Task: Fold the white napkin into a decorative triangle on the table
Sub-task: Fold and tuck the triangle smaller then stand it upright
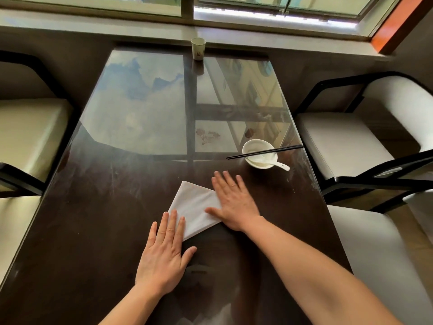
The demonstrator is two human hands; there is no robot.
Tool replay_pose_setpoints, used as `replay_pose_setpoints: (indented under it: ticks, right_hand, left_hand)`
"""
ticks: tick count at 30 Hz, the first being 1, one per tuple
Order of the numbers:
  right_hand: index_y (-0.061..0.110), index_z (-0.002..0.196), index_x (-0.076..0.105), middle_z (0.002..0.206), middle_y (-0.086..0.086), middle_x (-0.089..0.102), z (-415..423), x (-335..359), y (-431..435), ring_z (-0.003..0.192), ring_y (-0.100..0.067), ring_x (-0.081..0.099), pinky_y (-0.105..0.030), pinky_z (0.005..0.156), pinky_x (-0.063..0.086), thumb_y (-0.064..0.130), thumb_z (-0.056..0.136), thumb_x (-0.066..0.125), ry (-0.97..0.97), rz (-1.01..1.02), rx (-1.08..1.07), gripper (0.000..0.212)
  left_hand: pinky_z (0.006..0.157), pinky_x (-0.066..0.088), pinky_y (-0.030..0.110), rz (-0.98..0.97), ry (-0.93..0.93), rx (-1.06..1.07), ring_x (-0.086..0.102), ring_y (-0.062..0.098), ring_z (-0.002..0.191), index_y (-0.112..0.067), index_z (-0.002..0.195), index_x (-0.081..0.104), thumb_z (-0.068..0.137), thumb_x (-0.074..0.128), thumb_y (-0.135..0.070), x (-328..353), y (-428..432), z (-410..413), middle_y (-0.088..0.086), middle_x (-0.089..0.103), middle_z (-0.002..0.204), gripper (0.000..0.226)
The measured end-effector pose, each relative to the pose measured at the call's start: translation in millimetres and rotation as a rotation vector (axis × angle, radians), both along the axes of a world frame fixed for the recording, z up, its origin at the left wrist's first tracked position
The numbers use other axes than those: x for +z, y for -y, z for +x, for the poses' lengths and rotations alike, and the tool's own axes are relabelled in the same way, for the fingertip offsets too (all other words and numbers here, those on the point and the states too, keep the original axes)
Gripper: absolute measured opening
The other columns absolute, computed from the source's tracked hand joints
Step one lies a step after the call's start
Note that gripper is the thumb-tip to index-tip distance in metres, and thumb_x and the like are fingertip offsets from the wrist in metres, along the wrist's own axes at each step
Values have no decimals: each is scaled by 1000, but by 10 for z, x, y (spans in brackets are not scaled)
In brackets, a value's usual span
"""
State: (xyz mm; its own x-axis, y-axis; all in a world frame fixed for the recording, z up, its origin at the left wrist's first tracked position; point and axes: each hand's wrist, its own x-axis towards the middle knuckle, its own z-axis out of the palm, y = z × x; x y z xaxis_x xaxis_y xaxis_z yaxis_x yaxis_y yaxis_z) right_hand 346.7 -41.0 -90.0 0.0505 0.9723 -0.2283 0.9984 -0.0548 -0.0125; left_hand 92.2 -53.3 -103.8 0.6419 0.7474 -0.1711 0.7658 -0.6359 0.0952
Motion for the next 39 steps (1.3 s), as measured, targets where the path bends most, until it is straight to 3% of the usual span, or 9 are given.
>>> replay_pose_setpoints:
  ticks: [4, 9, 14, 18, 20, 22, 26, 31, 39]
  right_hand:
    - [15, 158, -5, 166, -1, -17, 255, 78, 281, 152, -21, -20, -48, 125, -5, 75, 89, 12, 67, 45, -80, 92]
    - [20, 159, 0, 167, 6, -14, -196, -50, 369, 151, -19, -25, -51, 123, -11, 82, 87, 12, -55, 24, 200, 96]
    - [24, 157, -10, 164, 10, -21, 180, -19, 551, 151, -18, -22, -50, 123, -9, 85, 83, 4, -32, -38, -55, 97]
    - [14, 154, 32, 164, -2, 26, 158, 68, 579, 152, -25, 20, -46, 123, 20, 69, 95, 20, -98, 116, -277, 82]
    - [11, 137, 57, 144, -8, 55, 113, 105, 511, 131, -30, 50, -45, 104, 43, 51, 99, 48, -119, 253, -326, 56]
    - [14, 118, 67, 120, -6, 65, 78, 164, 418, 106, -30, 58, -42, 83, 47, 41, 97, 56, -94, 278, -357, 36]
    - [19, 112, 62, 109, -5, 61, 84, 239, 300, 102, -28, 53, -40, 85, 45, 44, 96, 57, -157, 124, -442, 31]
    - [22, 89, 54, 97, -2, 59, 99, 208, 359, 96, -27, 53, -38, 77, 43, 42, 93, 61, -287, 74, -564, 22]
    - [18, 83, 52, 90, -1, 49, 47, 267, 413, 87, -24, 48, -37, 70, 44, 35, 94, 64, -290, 123, -583, 23]
  left_hand:
    - [118, 13, 50, 6, -7, 11, 7, 30, 153, -10, 155, 20, 98, 23, -63, 8, 16, 23, 12, 12, 165, 78]
    - [118, 13, 50, 19, -1, 4, 10, 31, 152, -8, 155, 23, 98, 25, -63, 3, 5, 4, 13, 15, 165, 79]
    - [118, 12, 50, 2, 12, 8, 6, 30, 153, -10, 156, 19, 99, 23, -63, -23, 3, 23, 12, 11, 166, 78]
    - [121, -3, 47, -55, -38, 14, -20, 25, 151, -17, 157, -3, 95, 7, -67, 26, 0, 31, 6, -15, 165, 80]
    - [121, -12, 46, -80, -34, 26, -33, 20, 146, -20, 156, -12, 92, 1, -69, 74, -16, 43, 3, -25, 163, 81]
    - [121, -13, 45, -48, 25, 50, -27, 20, 148, -19, 158, -1, 94, 8, -66, 178, -72, 121, 3, -15, 165, 80]
    - [123, -10, 42, 19, 143, 17, -21, 19, 150, -20, 158, -3, 97, 10, -61, 309, -375, 536, 2, -15, 165, 75]
    - [123, -9, 43, -40, 0, -45, -24, 19, 149, -17, 157, -8, 95, 8, -69, 111, -800, 849, 2, -19, 165, 83]
    - [121, -16, 46, -25, -24, 89, -29, 17, 147, -21, 153, -16, 88, -7, -76, -69, -755, -5, -3, -20, 164, 86]
